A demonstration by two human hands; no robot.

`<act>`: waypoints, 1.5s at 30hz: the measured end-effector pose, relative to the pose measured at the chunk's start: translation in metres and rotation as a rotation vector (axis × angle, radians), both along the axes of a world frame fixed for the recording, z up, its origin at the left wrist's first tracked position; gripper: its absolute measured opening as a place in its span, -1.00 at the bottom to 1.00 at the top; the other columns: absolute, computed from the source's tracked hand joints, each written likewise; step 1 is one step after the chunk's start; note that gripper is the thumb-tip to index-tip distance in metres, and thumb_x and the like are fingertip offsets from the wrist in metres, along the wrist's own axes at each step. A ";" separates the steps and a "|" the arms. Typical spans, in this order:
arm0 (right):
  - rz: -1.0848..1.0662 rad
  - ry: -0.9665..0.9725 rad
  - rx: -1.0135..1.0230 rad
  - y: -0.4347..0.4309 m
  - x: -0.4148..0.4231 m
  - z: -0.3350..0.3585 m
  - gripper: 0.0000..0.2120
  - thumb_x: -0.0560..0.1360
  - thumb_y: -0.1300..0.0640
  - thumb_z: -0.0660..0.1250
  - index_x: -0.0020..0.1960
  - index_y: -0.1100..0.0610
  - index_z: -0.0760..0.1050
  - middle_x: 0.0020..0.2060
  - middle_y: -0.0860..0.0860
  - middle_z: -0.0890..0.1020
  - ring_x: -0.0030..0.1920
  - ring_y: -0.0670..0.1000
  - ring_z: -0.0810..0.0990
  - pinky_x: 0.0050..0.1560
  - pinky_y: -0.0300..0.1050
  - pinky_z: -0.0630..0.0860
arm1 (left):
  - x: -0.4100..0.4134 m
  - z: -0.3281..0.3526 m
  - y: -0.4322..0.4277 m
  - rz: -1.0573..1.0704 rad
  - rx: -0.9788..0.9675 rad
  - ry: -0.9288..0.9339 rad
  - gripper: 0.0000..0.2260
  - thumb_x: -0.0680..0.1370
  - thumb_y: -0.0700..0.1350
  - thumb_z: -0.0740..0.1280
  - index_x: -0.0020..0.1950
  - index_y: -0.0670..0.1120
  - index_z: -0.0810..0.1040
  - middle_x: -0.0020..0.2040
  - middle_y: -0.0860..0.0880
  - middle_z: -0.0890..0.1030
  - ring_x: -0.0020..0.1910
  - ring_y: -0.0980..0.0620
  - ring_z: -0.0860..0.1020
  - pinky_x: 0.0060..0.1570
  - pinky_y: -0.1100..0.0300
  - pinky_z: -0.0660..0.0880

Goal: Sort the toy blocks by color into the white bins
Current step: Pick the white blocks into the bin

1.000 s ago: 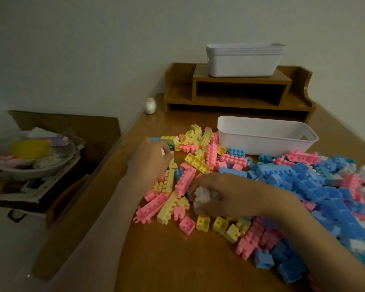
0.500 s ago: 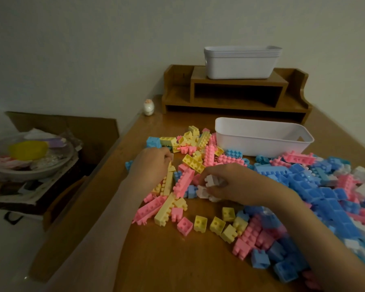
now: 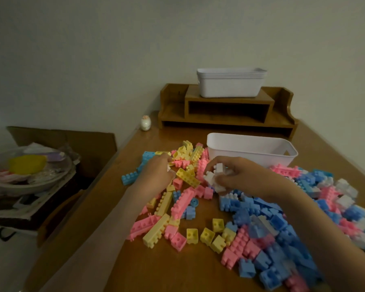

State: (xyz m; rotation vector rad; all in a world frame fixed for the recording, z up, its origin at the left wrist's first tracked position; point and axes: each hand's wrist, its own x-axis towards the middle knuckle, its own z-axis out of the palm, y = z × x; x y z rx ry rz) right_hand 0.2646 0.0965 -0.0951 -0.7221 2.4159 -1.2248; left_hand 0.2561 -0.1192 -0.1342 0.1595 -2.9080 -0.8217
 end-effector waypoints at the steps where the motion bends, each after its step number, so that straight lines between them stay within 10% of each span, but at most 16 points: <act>1: -0.021 -0.031 -0.024 0.003 -0.001 0.000 -0.77 0.55 0.24 0.24 0.00 -0.08 0.53 -0.05 0.05 0.58 -0.14 -0.02 0.65 -0.19 -0.25 0.59 | -0.001 0.001 0.001 0.007 -0.003 -0.004 -0.69 0.58 -0.16 0.25 0.32 -0.08 0.42 0.21 -0.06 0.44 -0.24 0.18 0.40 -0.36 0.31 0.31; 7: -0.169 -0.110 -0.105 0.016 -0.006 -0.003 -0.79 0.53 0.27 0.27 0.11 0.06 0.53 0.04 0.12 0.54 -0.10 0.08 0.65 -0.19 -0.19 0.61 | -0.004 0.012 0.011 0.024 0.013 0.105 -0.92 0.58 -0.18 0.22 -0.04 -0.02 0.48 0.08 -0.06 0.48 -0.21 0.12 0.43 -0.40 0.31 0.31; 13: -0.243 -0.036 -0.180 0.026 -0.015 0.005 -0.80 0.54 0.28 0.25 0.10 0.09 0.53 0.01 0.10 0.57 -0.06 0.06 0.64 -0.11 -0.10 0.64 | -0.007 0.038 0.046 -0.162 0.166 0.177 -0.91 0.58 -0.14 0.22 -0.07 0.01 0.49 -0.01 0.00 0.57 -0.15 0.08 0.50 -0.29 0.23 0.36; 19: -0.384 0.156 -0.156 0.033 -0.041 0.018 -0.83 0.53 0.23 0.27 0.10 0.07 0.50 -0.02 0.08 0.58 -0.09 0.01 0.63 -0.05 -0.08 0.63 | -0.029 0.059 0.088 -0.441 0.582 -0.266 -0.63 0.51 -0.25 0.29 0.30 -0.04 0.38 -0.12 -0.06 0.48 -0.29 0.12 0.41 -0.37 0.27 0.32; 26: -0.489 0.279 -0.048 0.038 -0.079 0.016 -0.72 0.51 0.11 0.32 0.20 0.14 0.43 0.01 0.10 0.59 -0.08 0.02 0.64 -0.01 -0.05 0.61 | -0.069 0.057 0.112 -0.423 0.612 -0.213 -0.82 0.51 -0.20 0.29 0.08 -0.18 0.56 -0.11 -0.11 0.54 -0.26 0.04 0.37 -0.28 0.18 0.31; 30: -0.479 0.229 -0.076 0.045 -0.090 0.009 -0.71 0.52 0.16 0.31 0.23 0.15 0.42 0.01 0.10 0.58 -0.12 -0.06 0.61 -0.29 -0.35 0.54 | -0.087 0.050 0.114 -0.404 0.579 -0.201 -0.81 0.50 -0.20 0.29 0.09 -0.15 0.57 -0.10 -0.11 0.57 -0.26 0.04 0.39 -0.28 0.18 0.32; 38: -0.560 0.321 0.131 0.065 -0.111 -0.006 -0.68 0.53 0.11 0.29 0.26 0.13 0.37 0.10 0.10 0.55 -0.02 0.02 0.54 -0.11 -0.19 0.46 | -0.107 0.037 0.114 -0.271 0.285 -0.027 -0.67 0.52 -0.15 0.28 0.30 -0.03 0.46 0.12 -0.04 0.55 -0.01 -0.01 0.54 -0.09 0.14 0.51; 45: -0.392 0.327 0.324 0.060 -0.109 -0.017 -0.51 0.60 0.01 0.14 0.49 0.03 0.13 0.43 0.06 0.31 0.38 0.09 0.35 0.32 0.01 0.35 | -0.112 0.037 0.121 -0.336 0.022 -0.144 -0.40 0.58 -0.03 0.19 0.56 -0.03 0.00 0.51 -0.11 0.20 0.43 -0.11 0.26 0.24 0.14 0.31</act>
